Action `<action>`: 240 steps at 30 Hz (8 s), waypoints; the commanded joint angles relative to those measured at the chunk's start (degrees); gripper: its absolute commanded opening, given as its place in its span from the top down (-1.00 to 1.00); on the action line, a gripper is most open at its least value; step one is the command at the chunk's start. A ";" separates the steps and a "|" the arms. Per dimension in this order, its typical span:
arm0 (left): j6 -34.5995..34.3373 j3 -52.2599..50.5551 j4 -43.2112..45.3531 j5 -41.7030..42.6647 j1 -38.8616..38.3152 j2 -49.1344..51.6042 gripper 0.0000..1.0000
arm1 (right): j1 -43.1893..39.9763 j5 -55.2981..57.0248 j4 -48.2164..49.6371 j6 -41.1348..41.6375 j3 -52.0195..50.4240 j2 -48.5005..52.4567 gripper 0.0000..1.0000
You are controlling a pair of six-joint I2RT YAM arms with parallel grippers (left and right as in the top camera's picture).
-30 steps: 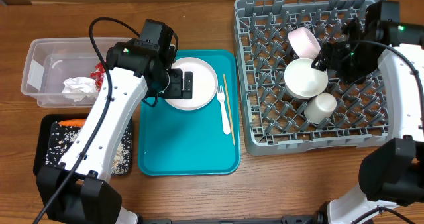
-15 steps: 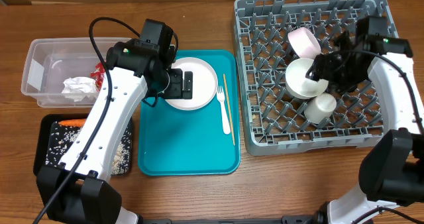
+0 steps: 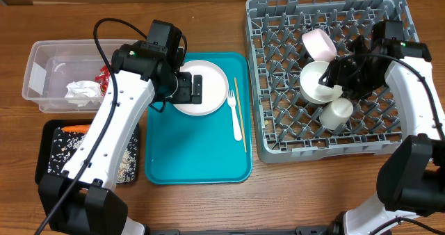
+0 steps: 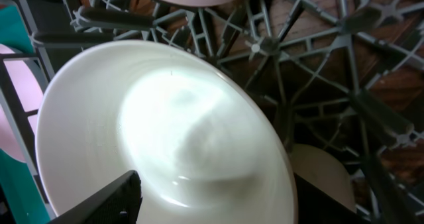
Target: Sort waste into correct bins and load items into the dishwasher
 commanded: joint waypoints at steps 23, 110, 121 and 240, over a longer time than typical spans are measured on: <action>0.66 -0.20 0.07 0.02 0.28 0.02 -1.00 | 0.22 -7.56 2.71 0.61 -3.54 -1.25 -0.51; 0.66 -0.20 0.07 0.02 0.28 0.02 -1.00 | 3.13 31.91 -3.23 5.33 16.79 -1.33 0.92; 0.66 -0.20 0.07 0.02 0.28 0.02 -1.00 | 9.27 67.45 -1.62 17.18 16.70 -1.31 0.92; 0.66 -0.20 0.13 0.00 0.28 0.02 -1.00 | 25.22 42.80 50.82 -49.68 15.56 17.05 0.92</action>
